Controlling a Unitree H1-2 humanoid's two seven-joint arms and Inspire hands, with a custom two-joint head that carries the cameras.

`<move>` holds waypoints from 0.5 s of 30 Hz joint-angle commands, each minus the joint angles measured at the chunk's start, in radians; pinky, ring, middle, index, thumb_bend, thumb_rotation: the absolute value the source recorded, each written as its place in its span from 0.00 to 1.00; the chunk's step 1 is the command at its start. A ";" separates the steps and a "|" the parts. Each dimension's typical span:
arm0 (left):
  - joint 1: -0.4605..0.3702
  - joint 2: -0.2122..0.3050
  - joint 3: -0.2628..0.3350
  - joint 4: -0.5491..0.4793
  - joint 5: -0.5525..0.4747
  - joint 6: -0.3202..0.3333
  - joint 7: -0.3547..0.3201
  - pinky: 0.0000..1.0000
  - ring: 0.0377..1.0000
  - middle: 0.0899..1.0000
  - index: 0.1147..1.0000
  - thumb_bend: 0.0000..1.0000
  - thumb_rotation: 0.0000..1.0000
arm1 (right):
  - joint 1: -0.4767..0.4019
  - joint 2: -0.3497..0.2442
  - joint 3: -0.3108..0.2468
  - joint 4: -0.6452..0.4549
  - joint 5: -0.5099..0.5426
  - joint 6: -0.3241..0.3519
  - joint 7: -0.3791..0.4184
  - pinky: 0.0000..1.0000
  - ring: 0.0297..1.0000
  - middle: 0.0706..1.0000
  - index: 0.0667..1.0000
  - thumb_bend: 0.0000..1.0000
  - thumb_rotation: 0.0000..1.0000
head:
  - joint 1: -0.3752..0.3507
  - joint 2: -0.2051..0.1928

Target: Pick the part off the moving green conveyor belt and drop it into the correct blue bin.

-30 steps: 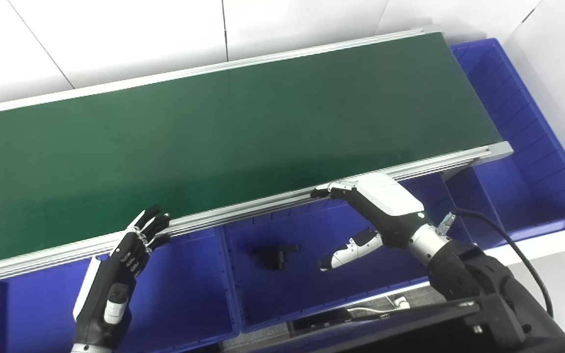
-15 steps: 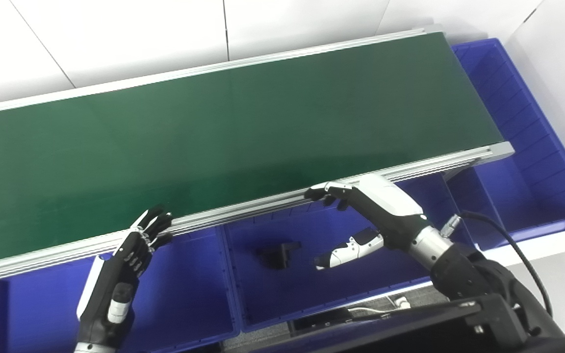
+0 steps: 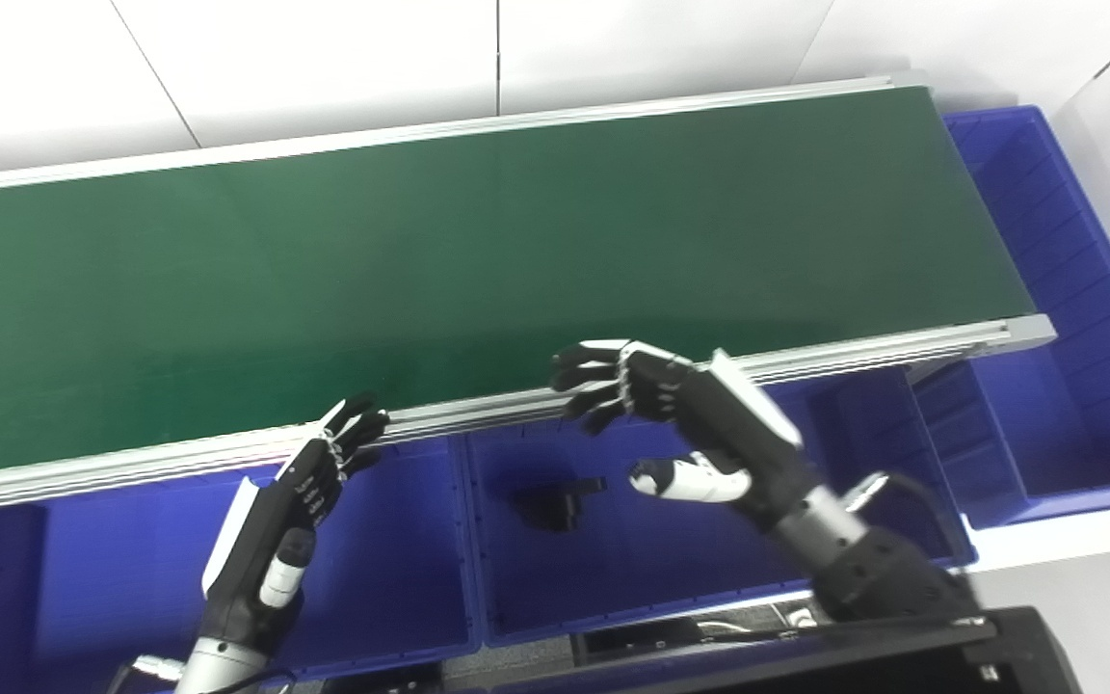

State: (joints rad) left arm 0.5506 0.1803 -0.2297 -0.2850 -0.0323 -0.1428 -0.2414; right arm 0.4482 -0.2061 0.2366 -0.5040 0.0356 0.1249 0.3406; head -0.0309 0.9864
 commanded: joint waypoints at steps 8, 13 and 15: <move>0.017 -0.037 -0.032 -0.007 0.044 -0.046 0.016 0.88 0.89 0.87 0.89 1.00 0.96 | 0.018 0.071 0.052 0.196 -0.046 -0.253 -0.056 0.71 0.75 0.81 0.87 1.00 0.85 | 0.056 -0.016; 0.018 -0.047 -0.050 -0.004 0.057 -0.051 0.016 0.89 0.90 0.88 0.90 1.00 0.96 | 0.020 0.078 0.051 0.247 -0.066 -0.293 -0.075 0.74 0.78 0.82 0.87 1.00 0.90 | 0.108 -0.023; 0.021 -0.053 -0.056 -0.005 0.063 -0.047 0.020 0.89 0.90 0.88 0.90 1.00 0.95 | 0.020 0.069 0.052 0.270 -0.078 -0.332 -0.081 0.74 0.78 0.82 0.87 1.00 0.91 | 0.123 -0.024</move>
State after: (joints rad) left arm 0.5577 0.1335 -0.2759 -0.2729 0.0205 -0.1521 -0.2316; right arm 0.4657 -0.1366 0.2864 -0.2334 -0.0354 -0.1219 0.2645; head 0.0904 0.9634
